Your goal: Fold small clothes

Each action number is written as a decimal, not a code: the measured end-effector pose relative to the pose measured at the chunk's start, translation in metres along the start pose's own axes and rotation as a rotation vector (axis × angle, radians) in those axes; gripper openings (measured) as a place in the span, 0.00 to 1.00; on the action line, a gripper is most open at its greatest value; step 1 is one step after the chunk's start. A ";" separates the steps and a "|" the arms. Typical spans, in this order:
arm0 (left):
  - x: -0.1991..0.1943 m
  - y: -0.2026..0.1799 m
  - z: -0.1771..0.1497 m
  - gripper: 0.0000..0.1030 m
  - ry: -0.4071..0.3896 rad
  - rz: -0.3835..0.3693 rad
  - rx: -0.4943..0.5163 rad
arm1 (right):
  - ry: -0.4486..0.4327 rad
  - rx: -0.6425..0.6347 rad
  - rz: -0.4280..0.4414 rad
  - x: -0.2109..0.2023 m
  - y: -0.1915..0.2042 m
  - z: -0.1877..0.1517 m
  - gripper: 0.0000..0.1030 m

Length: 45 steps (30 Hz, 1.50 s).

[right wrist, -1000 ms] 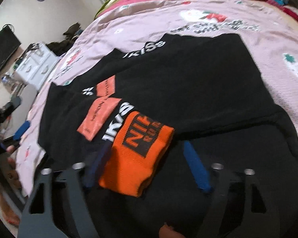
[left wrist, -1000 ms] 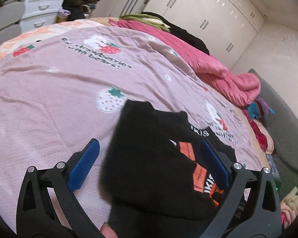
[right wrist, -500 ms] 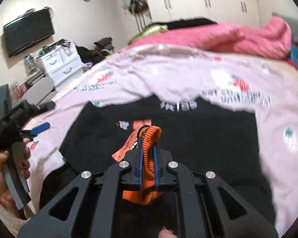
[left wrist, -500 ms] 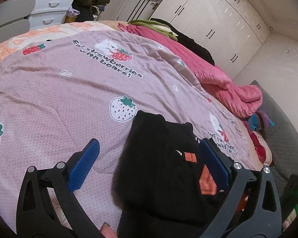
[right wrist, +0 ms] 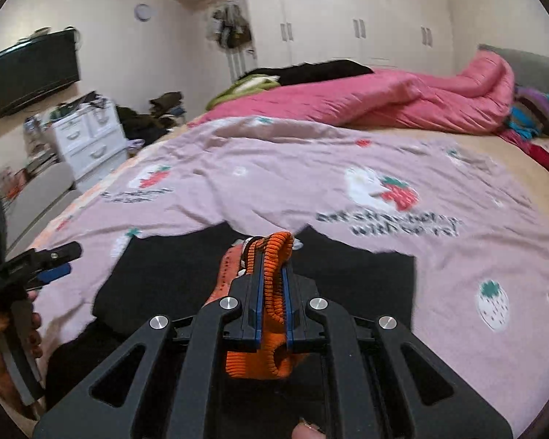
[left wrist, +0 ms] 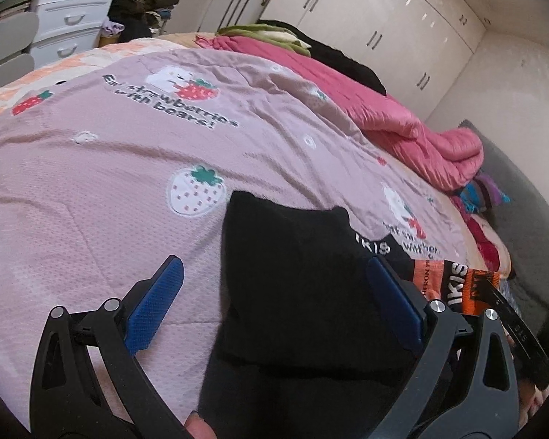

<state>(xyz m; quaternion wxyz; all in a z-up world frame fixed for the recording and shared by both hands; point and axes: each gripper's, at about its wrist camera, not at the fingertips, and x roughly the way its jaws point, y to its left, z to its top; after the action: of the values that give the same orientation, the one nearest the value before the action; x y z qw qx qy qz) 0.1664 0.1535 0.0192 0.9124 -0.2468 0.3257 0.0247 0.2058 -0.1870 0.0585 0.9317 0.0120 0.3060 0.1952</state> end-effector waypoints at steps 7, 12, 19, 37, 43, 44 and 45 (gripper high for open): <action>0.010 -0.019 -0.012 0.91 0.015 0.012 0.076 | 0.003 0.043 -0.017 -0.001 -0.012 -0.008 0.07; 0.015 -0.028 -0.016 0.91 0.016 0.016 0.108 | 0.025 0.069 -0.032 0.001 -0.016 -0.013 0.07; 0.023 -0.030 -0.018 0.77 0.038 0.000 0.112 | 0.045 0.101 -0.056 0.005 -0.025 -0.016 0.07; 0.042 -0.052 -0.032 0.46 0.122 -0.036 0.188 | 0.084 0.149 -0.111 0.010 -0.040 -0.022 0.14; 0.044 -0.051 -0.034 0.42 0.138 -0.030 0.190 | 0.084 0.138 -0.088 0.009 -0.037 -0.023 0.25; 0.045 -0.051 -0.034 0.38 0.141 -0.034 0.194 | 0.087 0.131 -0.080 0.009 -0.035 -0.023 0.27; 0.045 -0.052 -0.034 0.35 0.145 -0.041 0.199 | 0.091 0.123 -0.073 0.009 -0.032 -0.024 0.29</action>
<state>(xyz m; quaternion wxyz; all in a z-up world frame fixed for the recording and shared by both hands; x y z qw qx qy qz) 0.1923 0.0863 -0.0080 0.9068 -0.1627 0.3864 -0.0444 0.2103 -0.2158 0.0293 0.9209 0.0492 0.3596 0.1421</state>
